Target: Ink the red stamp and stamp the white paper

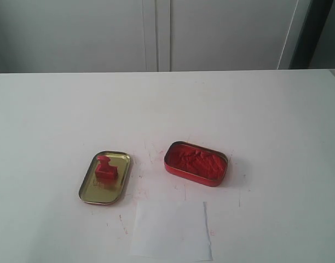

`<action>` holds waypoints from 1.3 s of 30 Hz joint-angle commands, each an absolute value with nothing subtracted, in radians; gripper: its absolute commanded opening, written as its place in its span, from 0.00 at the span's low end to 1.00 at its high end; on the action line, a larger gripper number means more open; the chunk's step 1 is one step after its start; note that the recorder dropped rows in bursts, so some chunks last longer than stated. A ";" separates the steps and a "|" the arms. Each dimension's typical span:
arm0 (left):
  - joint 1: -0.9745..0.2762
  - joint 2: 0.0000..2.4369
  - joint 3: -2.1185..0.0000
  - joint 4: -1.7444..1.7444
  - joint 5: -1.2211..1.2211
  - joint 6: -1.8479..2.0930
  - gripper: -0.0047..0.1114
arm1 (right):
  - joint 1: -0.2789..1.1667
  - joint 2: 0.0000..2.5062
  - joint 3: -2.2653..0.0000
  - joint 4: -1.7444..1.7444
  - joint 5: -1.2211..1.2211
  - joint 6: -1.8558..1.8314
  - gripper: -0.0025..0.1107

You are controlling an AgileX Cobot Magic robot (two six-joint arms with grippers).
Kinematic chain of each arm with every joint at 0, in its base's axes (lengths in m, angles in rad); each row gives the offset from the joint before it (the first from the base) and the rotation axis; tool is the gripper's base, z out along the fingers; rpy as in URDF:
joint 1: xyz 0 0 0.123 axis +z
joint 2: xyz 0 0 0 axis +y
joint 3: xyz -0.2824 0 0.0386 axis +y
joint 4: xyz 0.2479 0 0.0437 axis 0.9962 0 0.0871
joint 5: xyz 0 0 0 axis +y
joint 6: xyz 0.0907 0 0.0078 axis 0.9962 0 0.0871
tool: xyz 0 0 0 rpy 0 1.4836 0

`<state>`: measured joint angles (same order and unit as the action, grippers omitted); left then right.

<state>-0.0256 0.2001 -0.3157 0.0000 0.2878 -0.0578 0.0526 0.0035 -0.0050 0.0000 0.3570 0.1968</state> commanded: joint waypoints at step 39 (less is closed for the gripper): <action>-0.024 1.449 -1.114 0.000 0.762 0.034 0.04 | 0.050 0.000 0.000 0.000 0.350 0.197 0.02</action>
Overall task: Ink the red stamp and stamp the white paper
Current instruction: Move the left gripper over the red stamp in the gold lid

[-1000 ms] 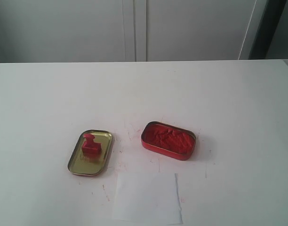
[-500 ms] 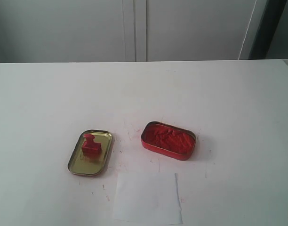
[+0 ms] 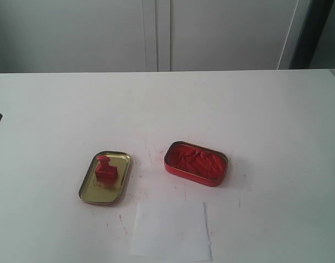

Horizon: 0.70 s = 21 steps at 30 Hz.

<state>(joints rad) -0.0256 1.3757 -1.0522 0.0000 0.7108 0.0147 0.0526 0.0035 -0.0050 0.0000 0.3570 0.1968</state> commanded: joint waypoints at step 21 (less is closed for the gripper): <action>-0.182 1.822 -1.436 -0.115 0.908 0.251 0.04 | 0.050 0.000 0.000 0.000 0.350 0.197 0.02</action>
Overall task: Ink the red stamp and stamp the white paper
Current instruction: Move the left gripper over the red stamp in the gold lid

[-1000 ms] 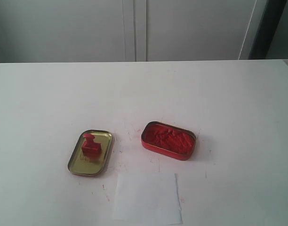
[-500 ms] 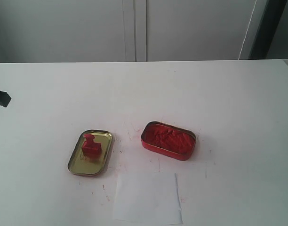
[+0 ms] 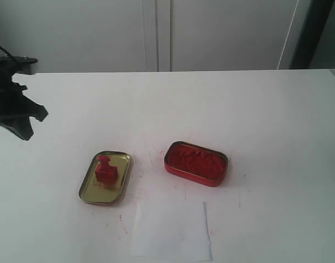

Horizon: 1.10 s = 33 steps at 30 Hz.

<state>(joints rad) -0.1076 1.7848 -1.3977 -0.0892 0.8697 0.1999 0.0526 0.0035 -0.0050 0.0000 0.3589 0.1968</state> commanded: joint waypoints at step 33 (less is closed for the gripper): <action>-0.406 1.946 -1.629 -0.184 1.061 1.166 0.04 | 0.050 0.000 0.000 0.000 0.350 0.197 0.02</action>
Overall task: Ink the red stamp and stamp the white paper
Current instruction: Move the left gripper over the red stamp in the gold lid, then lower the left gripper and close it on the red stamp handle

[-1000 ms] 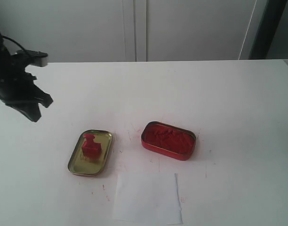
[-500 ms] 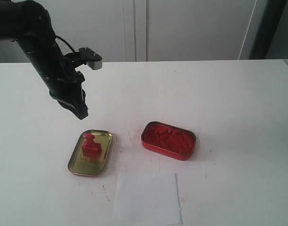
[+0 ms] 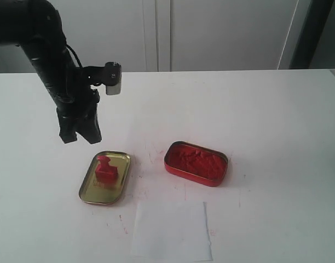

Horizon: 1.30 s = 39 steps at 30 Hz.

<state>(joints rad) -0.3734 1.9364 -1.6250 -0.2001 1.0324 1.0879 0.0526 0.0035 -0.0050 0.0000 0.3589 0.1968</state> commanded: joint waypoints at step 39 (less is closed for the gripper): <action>-0.481 2.086 -1.602 -0.067 0.941 1.249 0.35 | 0.050 0.000 0.000 0.000 0.350 0.197 0.02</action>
